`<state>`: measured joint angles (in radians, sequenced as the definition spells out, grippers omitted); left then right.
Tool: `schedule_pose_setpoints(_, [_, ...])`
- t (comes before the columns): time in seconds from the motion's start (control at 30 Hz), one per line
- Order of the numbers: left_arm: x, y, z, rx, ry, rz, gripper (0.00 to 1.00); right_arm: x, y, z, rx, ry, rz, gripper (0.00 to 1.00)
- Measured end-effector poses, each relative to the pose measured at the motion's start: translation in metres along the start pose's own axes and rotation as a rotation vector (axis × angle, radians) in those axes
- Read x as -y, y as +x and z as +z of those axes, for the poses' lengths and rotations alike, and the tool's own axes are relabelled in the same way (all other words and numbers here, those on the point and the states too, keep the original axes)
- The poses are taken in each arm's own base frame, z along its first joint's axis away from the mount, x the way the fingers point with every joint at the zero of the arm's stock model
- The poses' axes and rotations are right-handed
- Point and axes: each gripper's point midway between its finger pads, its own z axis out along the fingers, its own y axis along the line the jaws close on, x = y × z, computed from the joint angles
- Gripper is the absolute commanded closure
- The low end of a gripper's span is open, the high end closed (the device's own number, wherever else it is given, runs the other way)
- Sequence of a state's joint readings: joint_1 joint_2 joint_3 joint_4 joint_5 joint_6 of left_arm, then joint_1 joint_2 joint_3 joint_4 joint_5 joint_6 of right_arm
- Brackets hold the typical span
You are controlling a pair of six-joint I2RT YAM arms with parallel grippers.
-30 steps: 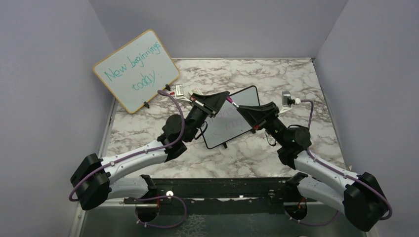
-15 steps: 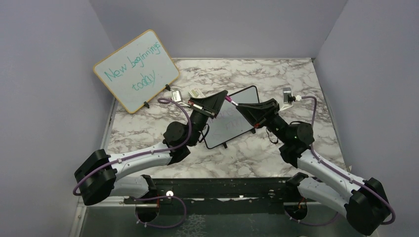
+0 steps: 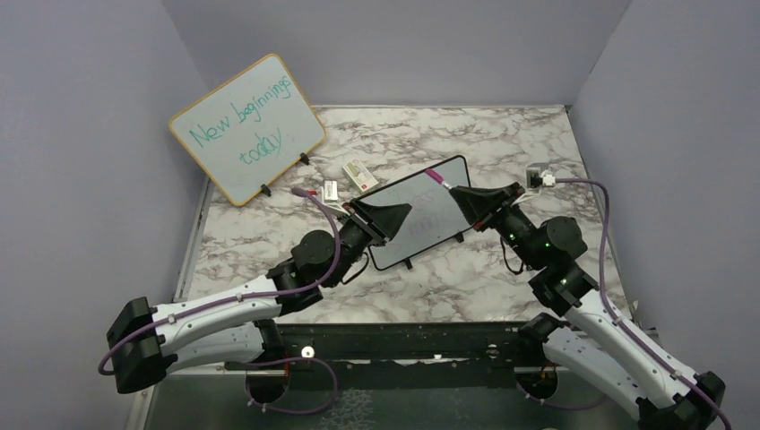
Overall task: Write a sentence on the whiteboard
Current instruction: Place the whiteboard marker at the center of the board.
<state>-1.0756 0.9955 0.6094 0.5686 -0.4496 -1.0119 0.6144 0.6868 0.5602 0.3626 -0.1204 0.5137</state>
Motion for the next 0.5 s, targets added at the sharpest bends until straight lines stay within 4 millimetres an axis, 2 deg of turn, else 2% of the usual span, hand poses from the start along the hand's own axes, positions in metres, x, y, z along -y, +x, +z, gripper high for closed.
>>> schedule_pose_setpoints(0.13, [-0.016,-0.004,-0.012,-0.038,-0.089,0.159,0.45,0.043,-0.015,-0.013,0.027,0.250,-0.084,1.00])
schedule_pose_setpoints(0.27, [-0.030,-0.035,-0.015,-0.003,-0.184,0.295,0.36,0.083,-0.019,-0.031,0.006,0.486,-0.171,1.00])
schedule_pose_setpoints(0.33, [-0.042,-0.060,-0.017,0.034,-0.245,0.355,0.31,0.103,-0.019,-0.040,-0.013,0.597,-0.217,1.00])
schedule_pose_setpoints(0.4, [-0.054,-0.081,-0.020,0.065,-0.305,0.405,0.26,0.121,-0.014,-0.048,-0.043,0.698,-0.262,1.00])
schedule_pose_setpoints(0.5, [-0.075,-0.101,-0.026,0.084,-0.389,0.476,0.19,0.148,-0.004,-0.059,-0.100,0.834,-0.321,1.00])
